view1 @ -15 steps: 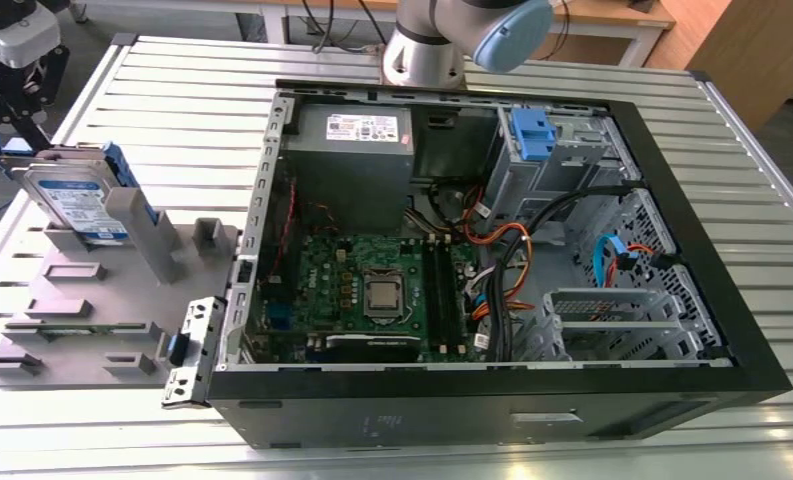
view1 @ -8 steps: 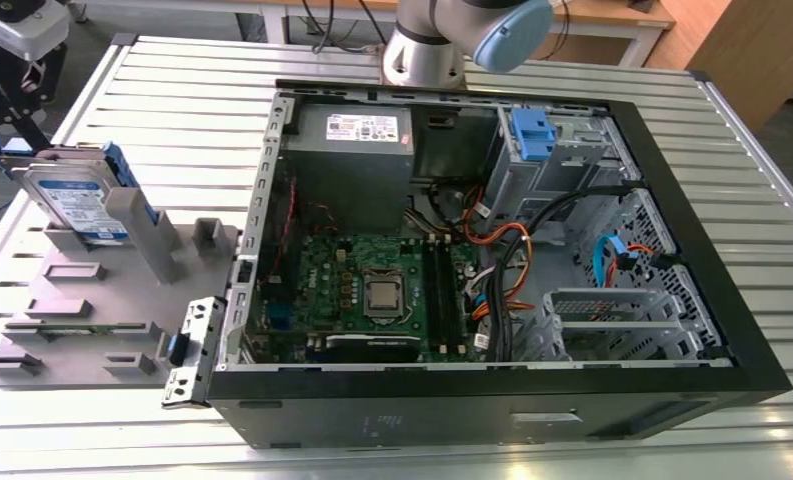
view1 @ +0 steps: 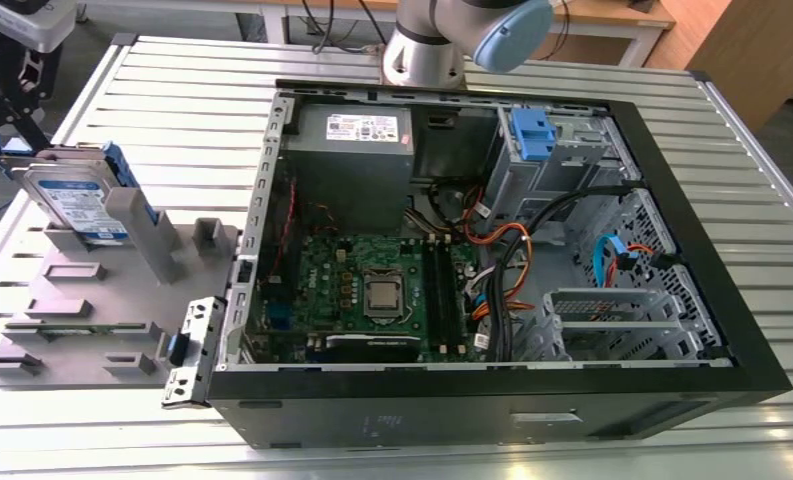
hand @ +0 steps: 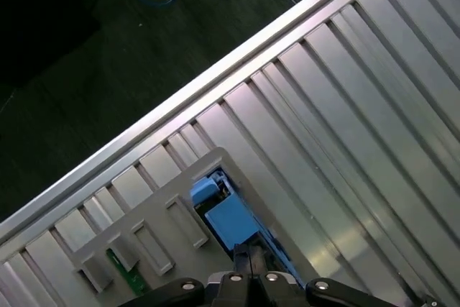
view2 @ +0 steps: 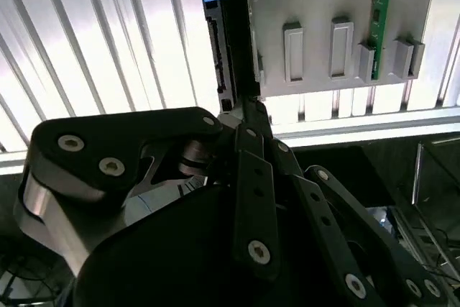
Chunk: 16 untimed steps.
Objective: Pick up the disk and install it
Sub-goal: 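Pick up the disk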
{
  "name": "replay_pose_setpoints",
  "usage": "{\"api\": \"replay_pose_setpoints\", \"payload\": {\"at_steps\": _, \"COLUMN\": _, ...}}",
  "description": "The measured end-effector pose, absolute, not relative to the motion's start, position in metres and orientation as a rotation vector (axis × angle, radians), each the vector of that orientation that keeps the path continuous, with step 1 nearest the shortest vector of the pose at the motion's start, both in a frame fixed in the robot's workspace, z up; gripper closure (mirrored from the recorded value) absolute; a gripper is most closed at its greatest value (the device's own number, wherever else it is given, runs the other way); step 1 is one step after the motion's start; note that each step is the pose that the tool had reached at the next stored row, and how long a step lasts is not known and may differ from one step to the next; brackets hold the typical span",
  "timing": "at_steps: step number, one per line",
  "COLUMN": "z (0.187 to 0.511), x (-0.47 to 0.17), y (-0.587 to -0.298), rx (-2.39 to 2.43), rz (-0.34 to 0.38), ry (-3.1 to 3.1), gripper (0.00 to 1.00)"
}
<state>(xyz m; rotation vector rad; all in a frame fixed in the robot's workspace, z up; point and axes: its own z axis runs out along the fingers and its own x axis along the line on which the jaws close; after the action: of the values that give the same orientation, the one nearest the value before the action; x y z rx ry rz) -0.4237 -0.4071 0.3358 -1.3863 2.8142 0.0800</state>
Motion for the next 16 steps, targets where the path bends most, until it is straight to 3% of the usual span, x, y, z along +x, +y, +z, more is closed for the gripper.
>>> {"api": "replay_pose_setpoints", "payload": {"at_steps": 16, "z": 0.3349, "x": -0.4237, "y": -0.4071, "rx": -1.766, "rz": 0.075, "ry": 2.604, "gripper": 0.89}}
